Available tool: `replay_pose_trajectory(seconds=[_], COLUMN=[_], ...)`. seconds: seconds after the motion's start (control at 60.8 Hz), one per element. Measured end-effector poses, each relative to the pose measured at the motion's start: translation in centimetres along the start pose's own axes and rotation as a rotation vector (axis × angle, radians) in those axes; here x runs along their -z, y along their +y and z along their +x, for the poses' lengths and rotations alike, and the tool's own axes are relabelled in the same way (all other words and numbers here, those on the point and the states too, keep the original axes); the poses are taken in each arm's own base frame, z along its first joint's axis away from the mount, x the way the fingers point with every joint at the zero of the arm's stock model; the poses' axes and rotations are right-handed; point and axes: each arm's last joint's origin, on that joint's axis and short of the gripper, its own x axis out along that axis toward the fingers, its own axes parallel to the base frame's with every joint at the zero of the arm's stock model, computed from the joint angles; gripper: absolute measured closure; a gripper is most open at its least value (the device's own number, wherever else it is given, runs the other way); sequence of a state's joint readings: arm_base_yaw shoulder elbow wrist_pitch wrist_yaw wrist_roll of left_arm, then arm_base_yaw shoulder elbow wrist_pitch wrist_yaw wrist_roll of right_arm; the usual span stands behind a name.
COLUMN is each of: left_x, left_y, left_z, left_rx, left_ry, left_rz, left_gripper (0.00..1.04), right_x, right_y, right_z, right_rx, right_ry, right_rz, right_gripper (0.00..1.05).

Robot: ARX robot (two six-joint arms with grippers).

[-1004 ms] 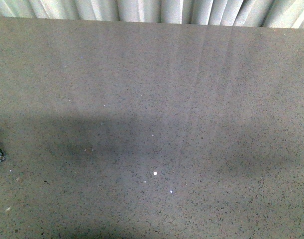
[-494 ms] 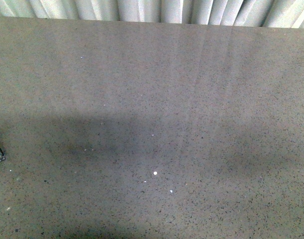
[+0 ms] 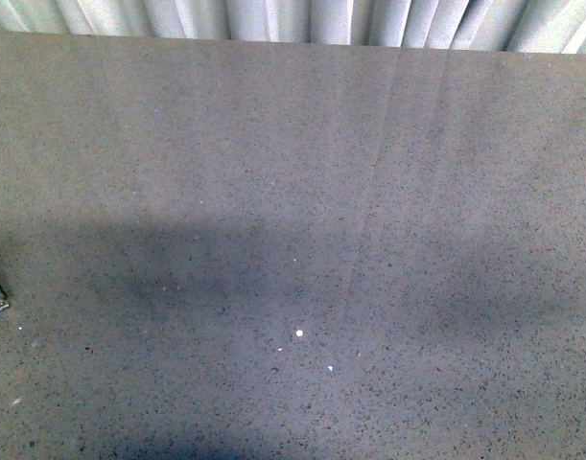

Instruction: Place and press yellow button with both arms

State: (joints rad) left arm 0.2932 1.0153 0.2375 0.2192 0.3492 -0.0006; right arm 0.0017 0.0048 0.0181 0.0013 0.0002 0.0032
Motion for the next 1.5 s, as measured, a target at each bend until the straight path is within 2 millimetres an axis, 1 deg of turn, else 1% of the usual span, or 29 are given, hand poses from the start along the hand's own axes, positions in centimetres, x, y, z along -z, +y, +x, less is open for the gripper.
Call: replay_pose_trajectory(seconds=[0.082, 0.197, 0.313, 0.378, 0.527, 0.708, 0.987, 1.218, 1.497], left_x=[0.6, 1.2, 0.8, 0.6, 0.8, 1.5, 1.3, 1.7, 1.5], left_y=[1.8, 3.5, 5.2, 5.7, 6.0, 6.5, 7.1, 7.3, 7.4], left_z=[1.0, 1.5, 2.2, 2.4, 2.9, 3.8, 4.7, 5.1, 5.1], left_rx=[-0.042, -0.073, -0.114, -0.124, -0.127, -0.131, -0.147, -0.153, -0.169], left_ry=[0.039, 0.073, 0.08, 0.079, 0.092, 0.124, 0.137, 0.153, 0.152], left_rz=[-0.007, -0.009, 0.005, 0.014, 0.03, 0.031, 0.026, 0.02, 0.023], left_gripper=[0.09, 0.09, 0.09, 0.09, 0.09, 0.09, 0.09, 0.09, 0.09], right_x=[0.0, 0.0, 0.0, 0.0, 0.0, 0.0, 0.0, 0.0, 0.0], right_y=[0.0, 0.0, 0.0, 0.0, 0.0, 0.0, 0.0, 0.0, 0.0], right_z=[0.0, 0.0, 0.0, 0.0, 0.0, 0.0, 0.0, 0.0, 0.0], right_rx=[0.0, 0.0, 0.0, 0.0, 0.0, 0.0, 0.0, 0.0, 0.0], right_ry=[0.0, 0.0, 0.0, 0.0, 0.0, 0.0, 0.0, 0.0, 0.0], right_rz=[0.0, 0.0, 0.0, 0.0, 0.0, 0.0, 0.0, 0.0, 0.0], right_gripper=[0.09, 0.09, 0.09, 0.09, 0.09, 0.09, 0.09, 0.09, 0.09])
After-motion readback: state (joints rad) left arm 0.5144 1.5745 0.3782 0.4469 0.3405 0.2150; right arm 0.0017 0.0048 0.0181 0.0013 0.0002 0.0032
